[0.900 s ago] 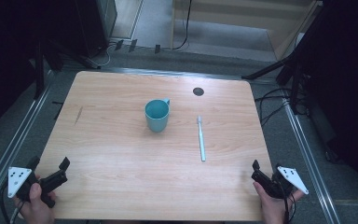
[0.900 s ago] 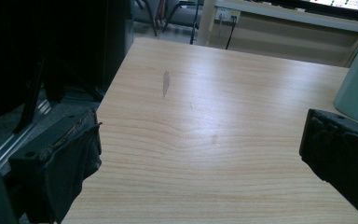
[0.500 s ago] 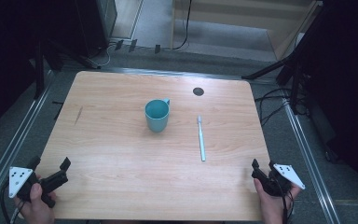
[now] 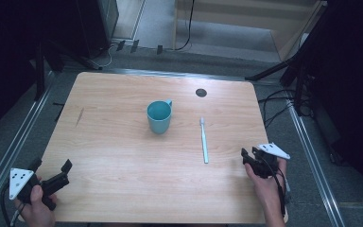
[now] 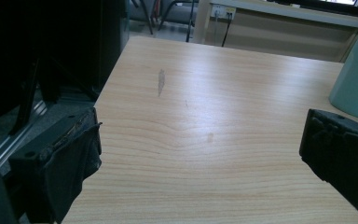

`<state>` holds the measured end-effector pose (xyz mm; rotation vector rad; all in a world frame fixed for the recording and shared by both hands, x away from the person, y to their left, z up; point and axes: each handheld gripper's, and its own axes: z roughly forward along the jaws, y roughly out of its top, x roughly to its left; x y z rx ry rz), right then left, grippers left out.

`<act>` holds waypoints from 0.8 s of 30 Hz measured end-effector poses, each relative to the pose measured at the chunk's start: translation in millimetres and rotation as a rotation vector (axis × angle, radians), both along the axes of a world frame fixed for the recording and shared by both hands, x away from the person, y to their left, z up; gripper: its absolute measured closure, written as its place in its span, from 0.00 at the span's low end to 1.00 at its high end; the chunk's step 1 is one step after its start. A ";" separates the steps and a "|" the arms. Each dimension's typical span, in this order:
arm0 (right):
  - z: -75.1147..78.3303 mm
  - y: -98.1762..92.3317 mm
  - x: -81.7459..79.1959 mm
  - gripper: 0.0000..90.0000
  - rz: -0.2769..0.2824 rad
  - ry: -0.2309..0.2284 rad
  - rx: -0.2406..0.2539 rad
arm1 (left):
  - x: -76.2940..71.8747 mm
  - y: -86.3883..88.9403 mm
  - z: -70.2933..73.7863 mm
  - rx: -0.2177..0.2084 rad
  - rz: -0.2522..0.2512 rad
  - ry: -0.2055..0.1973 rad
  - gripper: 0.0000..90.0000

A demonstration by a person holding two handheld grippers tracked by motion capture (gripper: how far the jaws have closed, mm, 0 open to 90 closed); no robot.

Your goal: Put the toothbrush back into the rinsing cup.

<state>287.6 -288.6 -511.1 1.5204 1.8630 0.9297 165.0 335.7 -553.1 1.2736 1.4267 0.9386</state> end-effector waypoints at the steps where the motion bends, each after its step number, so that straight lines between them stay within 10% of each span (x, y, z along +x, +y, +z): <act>1: 6.9 8.4 9.6 0.62 0.013 0.033 -0.030 | 0.1 0.2 0.1 -0.001 -0.001 0.002 0.00; 24: 34.3 88.2 82.4 0.69 0.059 0.414 -0.130 | 1.7 3.5 1.0 -0.031 -0.009 0.000 0.00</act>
